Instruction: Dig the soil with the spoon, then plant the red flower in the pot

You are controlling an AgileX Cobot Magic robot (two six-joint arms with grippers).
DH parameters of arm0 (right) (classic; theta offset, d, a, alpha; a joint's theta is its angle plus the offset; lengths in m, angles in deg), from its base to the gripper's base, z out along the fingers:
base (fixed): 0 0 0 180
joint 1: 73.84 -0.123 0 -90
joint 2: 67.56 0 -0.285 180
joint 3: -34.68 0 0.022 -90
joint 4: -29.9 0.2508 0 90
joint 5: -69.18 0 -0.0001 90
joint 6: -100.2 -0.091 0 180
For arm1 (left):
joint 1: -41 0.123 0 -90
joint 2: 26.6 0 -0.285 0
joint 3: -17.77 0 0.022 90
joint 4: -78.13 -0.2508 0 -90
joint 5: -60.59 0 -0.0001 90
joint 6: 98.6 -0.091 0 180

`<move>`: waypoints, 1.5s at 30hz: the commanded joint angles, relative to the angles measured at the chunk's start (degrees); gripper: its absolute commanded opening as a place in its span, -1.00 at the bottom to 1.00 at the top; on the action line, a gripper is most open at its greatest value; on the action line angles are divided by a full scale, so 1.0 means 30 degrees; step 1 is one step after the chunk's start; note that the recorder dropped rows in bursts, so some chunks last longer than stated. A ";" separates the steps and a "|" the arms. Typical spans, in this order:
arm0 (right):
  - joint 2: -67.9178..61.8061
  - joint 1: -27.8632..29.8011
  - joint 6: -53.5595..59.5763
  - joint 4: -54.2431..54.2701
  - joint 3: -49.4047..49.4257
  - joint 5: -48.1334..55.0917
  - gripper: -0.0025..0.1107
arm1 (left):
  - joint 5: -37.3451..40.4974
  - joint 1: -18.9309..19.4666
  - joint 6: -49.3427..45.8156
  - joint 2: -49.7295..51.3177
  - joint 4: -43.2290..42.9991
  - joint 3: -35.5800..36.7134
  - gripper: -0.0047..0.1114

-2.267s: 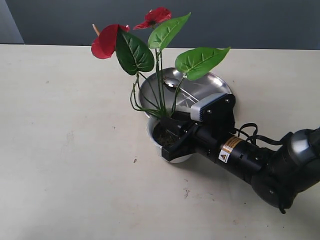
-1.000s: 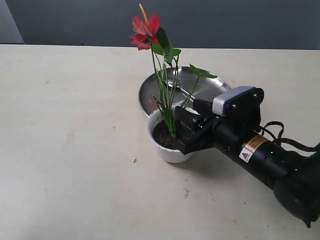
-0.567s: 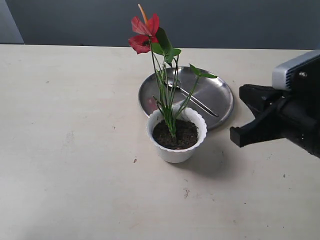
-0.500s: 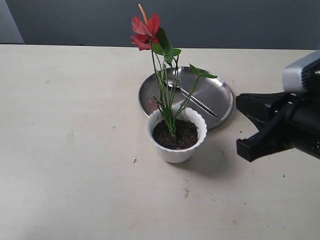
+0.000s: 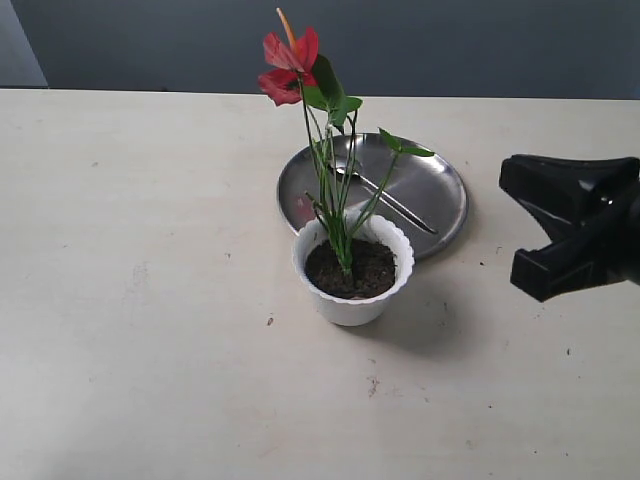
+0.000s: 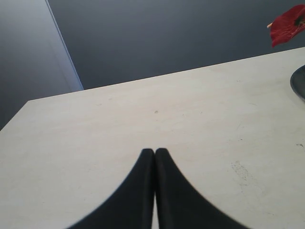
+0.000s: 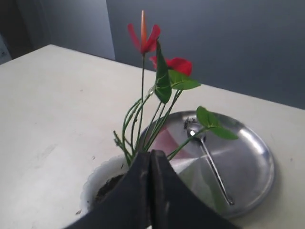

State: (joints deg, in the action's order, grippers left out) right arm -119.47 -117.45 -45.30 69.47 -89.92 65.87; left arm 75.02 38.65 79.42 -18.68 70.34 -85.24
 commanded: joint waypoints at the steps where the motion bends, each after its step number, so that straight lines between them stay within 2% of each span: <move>1: 0.0100 0.0104 0.0091 -0.0152 -0.0117 -0.0958 -0.97 | -0.0177 0.0046 0.0041 -0.0043 0.0000 0.0076 -0.91; 5: 0.1396 0.0104 0.0454 -0.0304 -0.0082 -0.0845 -0.97 | -0.0177 0.0046 0.0041 -0.0043 0.0000 0.0076 -0.91; 8: 0.3237 0.1282 0.0786 -0.0304 -0.0082 0.0277 -0.97 | -0.0177 0.0046 0.0041 -0.0043 0.0000 0.0076 -0.91; 14: 0.7412 0.6730 0.0786 -0.0304 -0.0082 0.5388 -0.97 | -0.0177 0.0046 0.0041 -0.0043 0.0000 0.0076 -0.91; 18: 0.9212 0.8957 0.0786 -0.0304 -0.0082 0.6045 -0.97 | -0.0177 0.0046 0.0041 -0.0043 0.0000 0.0076 -0.91; 25: 0.9388 0.9221 0.0786 -0.0304 0.0699 0.6515 -0.97 | -0.0177 0.0046 0.0041 -0.0043 0.0000 0.0076 -0.91; 33: 1.1493 0.9221 0.0786 -0.0305 0.4034 0.6383 -0.97 | -0.0177 0.0046 0.0041 -0.0043 0.0000 0.0076 -0.91; 36: 1.3018 0.9861 -0.2111 -0.2972 0.4600 0.6969 -0.97 | -0.0177 0.0046 0.0041 -0.0043 0.0000 0.0076 -0.91; 40: 1.4277 1.2435 -0.7546 -0.7370 0.4672 0.8352 -0.97 | -0.0177 0.0046 0.0041 -0.0043 0.0000 0.0076 -0.91; 45: 1.4708 1.4401 -0.8059 -0.8231 0.4881 0.9386 -0.97 | -0.0177 0.0046 0.0041 -0.0043 0.0000 0.0076 -0.91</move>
State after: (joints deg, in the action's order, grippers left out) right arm -75.77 -76.50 -67.43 47.35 -75.99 92.53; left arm 75.02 38.65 79.42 -18.68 70.34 -85.24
